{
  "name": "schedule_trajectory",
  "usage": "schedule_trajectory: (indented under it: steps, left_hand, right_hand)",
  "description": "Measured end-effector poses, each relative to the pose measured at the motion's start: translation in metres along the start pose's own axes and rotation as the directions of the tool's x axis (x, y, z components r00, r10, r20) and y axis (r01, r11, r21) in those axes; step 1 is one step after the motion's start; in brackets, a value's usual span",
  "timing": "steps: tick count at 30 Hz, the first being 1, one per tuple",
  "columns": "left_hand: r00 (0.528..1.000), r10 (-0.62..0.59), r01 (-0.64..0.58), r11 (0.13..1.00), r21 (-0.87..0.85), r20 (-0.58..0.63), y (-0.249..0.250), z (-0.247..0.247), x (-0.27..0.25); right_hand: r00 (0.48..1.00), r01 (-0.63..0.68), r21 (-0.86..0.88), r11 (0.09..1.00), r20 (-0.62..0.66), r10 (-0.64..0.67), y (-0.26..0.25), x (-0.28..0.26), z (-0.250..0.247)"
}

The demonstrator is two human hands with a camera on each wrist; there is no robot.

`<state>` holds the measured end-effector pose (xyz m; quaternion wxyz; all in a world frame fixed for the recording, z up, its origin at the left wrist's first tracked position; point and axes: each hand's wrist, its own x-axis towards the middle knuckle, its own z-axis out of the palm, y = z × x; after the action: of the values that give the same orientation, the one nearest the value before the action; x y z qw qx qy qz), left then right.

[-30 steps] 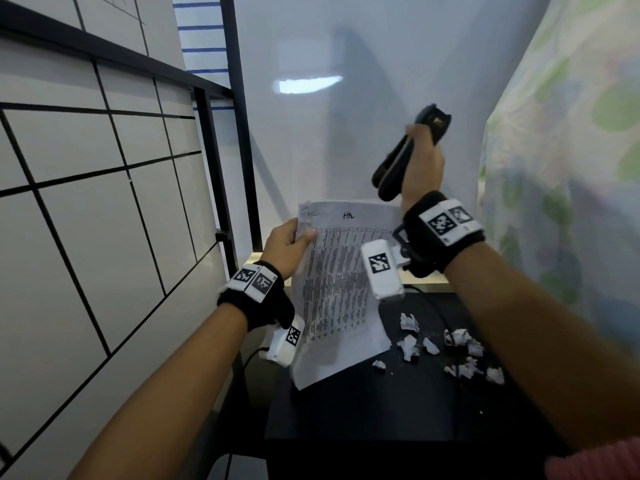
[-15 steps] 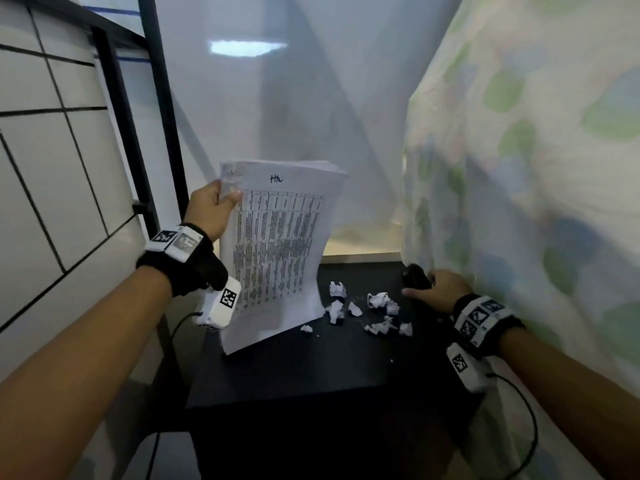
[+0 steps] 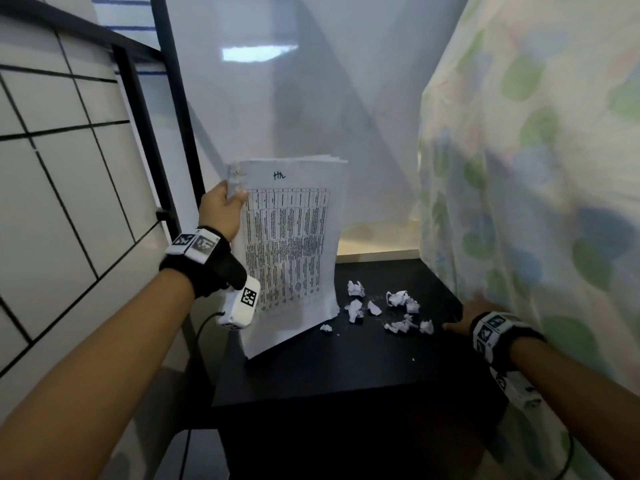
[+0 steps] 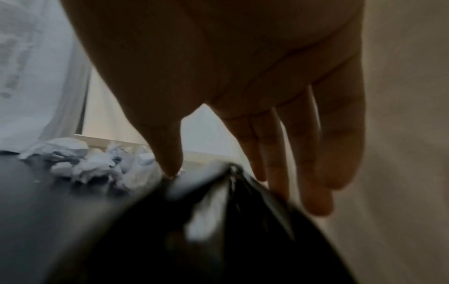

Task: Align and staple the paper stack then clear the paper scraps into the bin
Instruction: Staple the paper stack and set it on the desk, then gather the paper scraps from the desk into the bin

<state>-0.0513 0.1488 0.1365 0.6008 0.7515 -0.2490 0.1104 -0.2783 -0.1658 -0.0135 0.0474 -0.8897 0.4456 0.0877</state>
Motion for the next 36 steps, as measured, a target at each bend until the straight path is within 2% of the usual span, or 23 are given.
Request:
schedule_trajectory:
  steps: [3,5,7,9,12,14,17,23,25,27,29,31,34,36]
  left_hand:
    - [0.999,0.022,-0.022,1.000,0.000,-0.034,0.009,-0.005,0.002]
    - [0.997,0.059,-0.059,0.998,-0.001,-0.046,0.020,-0.010,0.003]
    - [0.993,0.104,-0.105,0.994,-0.014,-0.053,0.035,-0.015,0.003]
    - [0.989,0.136,-0.139,0.987,-0.075,-0.053,0.051,-0.020,0.003]
    - [0.978,0.193,-0.200,0.974,-0.106,-0.074,0.074,-0.032,0.004]
    - [0.972,0.214,-0.224,0.967,-0.123,-0.093,0.086,-0.040,0.006]
    - [0.970,0.198,-0.219,0.964,-0.154,-0.139,0.095,-0.051,0.013]
    - [0.974,0.123,-0.147,0.982,-0.118,-0.190,0.083,-0.049,0.019]
    - [0.988,0.059,-0.077,0.990,-0.120,-0.144,0.072,-0.046,0.015]
    - [0.999,-0.020,0.012,0.988,-0.154,-0.047,0.060,-0.042,0.001]
    - [0.993,-0.090,0.100,0.985,-0.138,0.077,0.047,-0.035,-0.026]
    - [0.977,-0.097,0.109,0.993,-0.054,0.187,0.030,-0.027,-0.056]
    - [0.978,-0.092,0.100,0.994,-0.032,0.189,-0.005,-0.021,-0.096]
    - [0.980,-0.133,0.148,0.985,-0.093,0.152,-0.027,-0.023,-0.114]
  right_hand:
    - [0.989,0.055,-0.001,0.998,-0.138,-0.055,-0.027,-0.009,-0.024]
    - [0.973,0.155,0.106,0.982,-0.189,-0.133,-0.051,-0.016,-0.041]
    - [0.955,0.276,0.249,0.929,-0.184,-0.234,-0.078,-0.025,-0.056]
    - [0.920,0.391,0.441,0.808,-0.206,-0.333,-0.103,-0.037,-0.068]
    - [0.833,0.535,0.662,0.524,-0.308,-0.460,-0.131,-0.059,-0.078]
    - [0.792,0.563,0.755,0.335,-0.378,-0.478,-0.140,-0.072,-0.076]
    - [0.783,0.542,0.831,0.125,-0.445,-0.435,-0.141,-0.086,-0.061]
    - [0.779,0.469,0.871,-0.147,-0.487,-0.395,-0.127,-0.097,-0.031]
    - [0.792,0.440,0.879,-0.181,-0.476,-0.384,-0.122,-0.097,-0.031]
    - [0.803,0.425,0.886,-0.187,-0.464,-0.374,-0.117,-0.096,-0.031]
    - [0.814,0.405,0.892,-0.200,-0.451,-0.366,-0.116,-0.095,-0.033]
    - [0.824,0.383,0.896,-0.226,-0.442,-0.356,-0.120,-0.094,-0.036]
    - [0.851,0.318,0.905,-0.283,-0.404,-0.335,-0.134,-0.093,-0.038]
    - [0.878,0.282,0.921,-0.270,-0.361,-0.315,-0.148,-0.091,-0.033]
